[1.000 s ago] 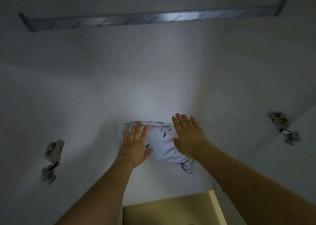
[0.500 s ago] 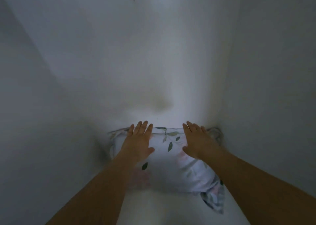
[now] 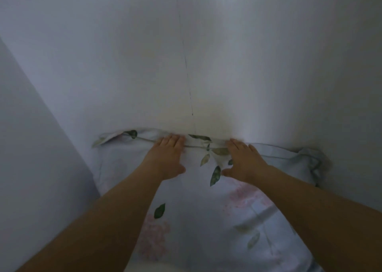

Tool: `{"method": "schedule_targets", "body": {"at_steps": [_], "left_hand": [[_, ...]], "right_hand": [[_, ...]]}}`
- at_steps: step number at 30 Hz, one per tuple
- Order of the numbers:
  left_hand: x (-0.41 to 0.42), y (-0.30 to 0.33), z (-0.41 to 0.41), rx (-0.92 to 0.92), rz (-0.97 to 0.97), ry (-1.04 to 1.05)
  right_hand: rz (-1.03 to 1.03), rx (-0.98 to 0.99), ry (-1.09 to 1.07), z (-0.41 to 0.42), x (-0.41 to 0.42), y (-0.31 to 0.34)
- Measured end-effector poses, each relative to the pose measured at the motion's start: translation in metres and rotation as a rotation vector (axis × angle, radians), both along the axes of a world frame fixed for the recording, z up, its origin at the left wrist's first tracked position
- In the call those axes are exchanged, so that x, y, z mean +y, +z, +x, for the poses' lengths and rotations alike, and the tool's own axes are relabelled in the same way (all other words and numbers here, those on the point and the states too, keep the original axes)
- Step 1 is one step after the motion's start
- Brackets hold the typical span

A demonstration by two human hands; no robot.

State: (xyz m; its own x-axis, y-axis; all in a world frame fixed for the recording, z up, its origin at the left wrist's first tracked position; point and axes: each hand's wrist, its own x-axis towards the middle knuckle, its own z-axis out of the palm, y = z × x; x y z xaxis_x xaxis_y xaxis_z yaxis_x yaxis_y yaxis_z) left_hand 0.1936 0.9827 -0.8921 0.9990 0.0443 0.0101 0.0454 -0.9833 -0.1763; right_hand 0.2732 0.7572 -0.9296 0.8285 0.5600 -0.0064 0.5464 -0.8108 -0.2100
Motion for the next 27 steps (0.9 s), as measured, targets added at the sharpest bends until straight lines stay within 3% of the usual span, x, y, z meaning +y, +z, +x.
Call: {"method": "schedule_targets", "body": {"at_steps": [3,8,14,16,21,27], "left_hand": [[0.002,-0.009,0.017,-0.012,0.067,0.009],[0.003,-0.010,0.018,0.150,0.164,-0.019],[0.000,-0.015,-0.026,0.329,-0.051,0.110],[-0.005,-0.016,-0.046,0.338,-0.068,0.142],[-0.018,0.006,-0.113,0.272,-0.025,0.119],[-0.043,0.103,-0.199,0.377,-0.121,0.141]], "right_hand": [[0.016,-0.017,0.029,0.015,0.015,-0.017],[-0.093,-0.045,0.069,0.015,0.031,-0.040],[-0.157,0.080,0.201,-0.027,0.034,-0.035],[-0.146,0.038,0.228,-0.047,0.034,-0.026],[-0.167,-0.010,0.259,-0.118,0.030,0.028],[-0.108,0.156,0.215,-0.209,-0.005,0.131]]}}
